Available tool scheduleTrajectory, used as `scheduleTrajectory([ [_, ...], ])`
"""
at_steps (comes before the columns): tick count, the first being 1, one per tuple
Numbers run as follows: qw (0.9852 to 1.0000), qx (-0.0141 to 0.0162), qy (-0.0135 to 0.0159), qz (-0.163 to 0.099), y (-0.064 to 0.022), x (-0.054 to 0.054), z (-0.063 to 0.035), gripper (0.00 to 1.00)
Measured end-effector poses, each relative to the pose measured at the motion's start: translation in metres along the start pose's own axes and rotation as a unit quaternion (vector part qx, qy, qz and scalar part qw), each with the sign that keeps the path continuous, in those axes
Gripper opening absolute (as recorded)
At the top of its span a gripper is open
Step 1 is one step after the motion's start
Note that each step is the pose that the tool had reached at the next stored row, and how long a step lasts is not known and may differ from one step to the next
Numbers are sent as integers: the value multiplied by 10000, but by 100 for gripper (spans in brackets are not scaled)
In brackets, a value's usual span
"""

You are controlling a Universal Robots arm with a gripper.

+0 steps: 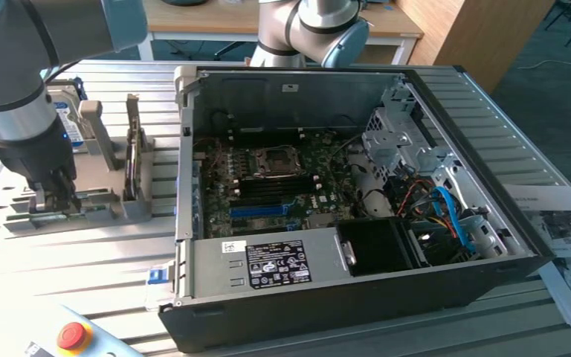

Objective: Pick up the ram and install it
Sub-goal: 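Pick up the ram and move it above insertion slot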

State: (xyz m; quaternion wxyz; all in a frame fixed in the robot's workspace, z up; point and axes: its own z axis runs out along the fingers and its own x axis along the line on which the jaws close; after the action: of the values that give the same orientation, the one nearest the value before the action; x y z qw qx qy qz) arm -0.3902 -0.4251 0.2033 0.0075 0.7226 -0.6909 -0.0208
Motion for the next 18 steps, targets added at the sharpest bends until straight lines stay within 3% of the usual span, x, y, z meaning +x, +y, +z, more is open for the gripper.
scheduleTrajectory([
  [18, 10000, 1, 0, 0, 8, -4, -214, 12],
])
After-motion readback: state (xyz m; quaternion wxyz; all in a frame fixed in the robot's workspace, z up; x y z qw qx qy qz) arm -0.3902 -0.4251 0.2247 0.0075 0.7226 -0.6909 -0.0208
